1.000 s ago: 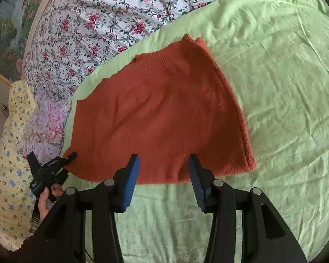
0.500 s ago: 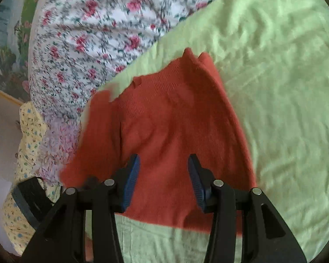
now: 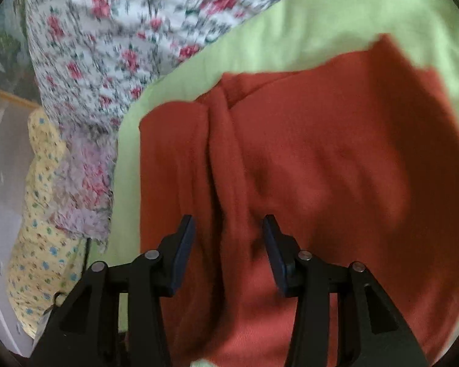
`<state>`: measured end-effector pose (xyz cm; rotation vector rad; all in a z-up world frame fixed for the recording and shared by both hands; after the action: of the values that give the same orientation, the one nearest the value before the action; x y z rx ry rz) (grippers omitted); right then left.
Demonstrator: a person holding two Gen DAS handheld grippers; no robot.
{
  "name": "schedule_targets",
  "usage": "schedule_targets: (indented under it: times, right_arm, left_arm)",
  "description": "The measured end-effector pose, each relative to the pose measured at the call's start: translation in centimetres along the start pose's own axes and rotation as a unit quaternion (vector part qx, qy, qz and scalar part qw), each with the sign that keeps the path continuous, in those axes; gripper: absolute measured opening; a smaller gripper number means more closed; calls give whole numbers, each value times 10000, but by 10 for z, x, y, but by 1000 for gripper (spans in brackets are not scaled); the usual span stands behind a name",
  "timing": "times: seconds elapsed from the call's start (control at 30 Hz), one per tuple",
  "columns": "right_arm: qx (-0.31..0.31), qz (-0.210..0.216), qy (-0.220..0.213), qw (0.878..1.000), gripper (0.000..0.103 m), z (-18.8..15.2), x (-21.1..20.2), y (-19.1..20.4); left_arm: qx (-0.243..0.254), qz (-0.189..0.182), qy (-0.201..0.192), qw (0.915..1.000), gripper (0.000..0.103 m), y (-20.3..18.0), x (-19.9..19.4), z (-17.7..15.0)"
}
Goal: Fold small clothes
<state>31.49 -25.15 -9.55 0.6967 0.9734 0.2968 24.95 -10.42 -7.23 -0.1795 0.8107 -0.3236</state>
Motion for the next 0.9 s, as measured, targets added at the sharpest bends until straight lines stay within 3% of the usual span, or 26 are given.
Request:
schedule_targets:
  times: [0.1, 0.23, 0.3, 0.37, 0.4, 0.47, 0.67, 0.9]
  right_arm:
    - [-201, 36, 133, 9997, 48, 6, 19, 14]
    - [-581, -234, 246, 9977, 50, 8, 34, 30]
    - [-579, -135, 221, 9980, 50, 10, 32, 35]
    - [-825, -184, 277, 9960, 34, 8, 31, 41]
    - [-1034, -371, 333, 9934, 14, 6, 30, 42]
    - [-1108, -393, 322, 9925, 13, 5, 20, 43]
    - [-928, 46, -402, 9949, 13, 20, -63, 38]
    - [-653, -715, -527, 9939, 13, 23, -99, -33]
  left_arm:
    - [45, 6, -7, 10000, 8, -2, -4, -1]
    - [199, 57, -1, 9998, 8, -7, -6, -2]
    - [205, 44, 17, 9998, 8, -7, -6, -2]
    - [213, 27, 39, 9998, 8, -9, -7, -1]
    - [223, -5, 43, 9997, 8, -10, -9, 0]
    - [255, -113, 0, 9996, 8, -16, -14, 5]
    - [492, -823, -131, 9953, 8, -65, -22, 20]
    - [821, -1133, 328, 9896, 8, -112, 21, 0]
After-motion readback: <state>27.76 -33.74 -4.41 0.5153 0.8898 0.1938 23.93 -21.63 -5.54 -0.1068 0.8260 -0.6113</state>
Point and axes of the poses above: each gripper's, at about its wrist camera, not at the fingertips, and x roughly the way its jaws point, y to its left, z to its top, the point moved 5 cm from there along x, roughly the way its jaws point, and after that the axes turned 8 degrees about -y, right-handed, at the moved point
